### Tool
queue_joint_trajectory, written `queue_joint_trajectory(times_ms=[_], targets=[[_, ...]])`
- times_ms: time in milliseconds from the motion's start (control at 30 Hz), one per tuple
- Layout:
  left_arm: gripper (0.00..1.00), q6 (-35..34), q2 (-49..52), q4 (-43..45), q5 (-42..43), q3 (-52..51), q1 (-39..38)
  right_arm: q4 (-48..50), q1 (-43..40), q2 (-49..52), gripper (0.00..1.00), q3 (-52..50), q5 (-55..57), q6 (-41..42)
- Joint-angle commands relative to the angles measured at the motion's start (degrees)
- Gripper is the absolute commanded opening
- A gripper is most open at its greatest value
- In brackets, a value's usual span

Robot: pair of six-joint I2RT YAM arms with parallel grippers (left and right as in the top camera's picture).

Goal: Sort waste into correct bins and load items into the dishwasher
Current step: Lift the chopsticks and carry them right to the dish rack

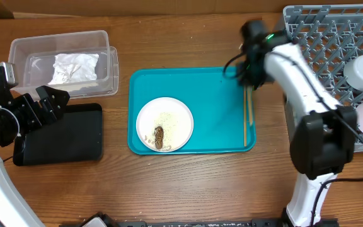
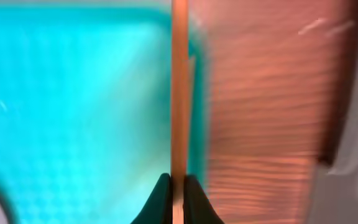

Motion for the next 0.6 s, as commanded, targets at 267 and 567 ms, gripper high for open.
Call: queue_joint_trajectory(times_ms=[267, 567], targets=[[1.0, 0.9, -0.1, 0.1, 0.0, 0.4, 0.2, 0.4, -14.3, -3.2, 0.04, 12.7, 3.4, -19.7], [1.0, 0.9, -0.1, 0.1, 0.0, 0.4, 0.2, 6.1, -21.7, -2.6, 0.04, 12.5, -3.4, -23.3]])
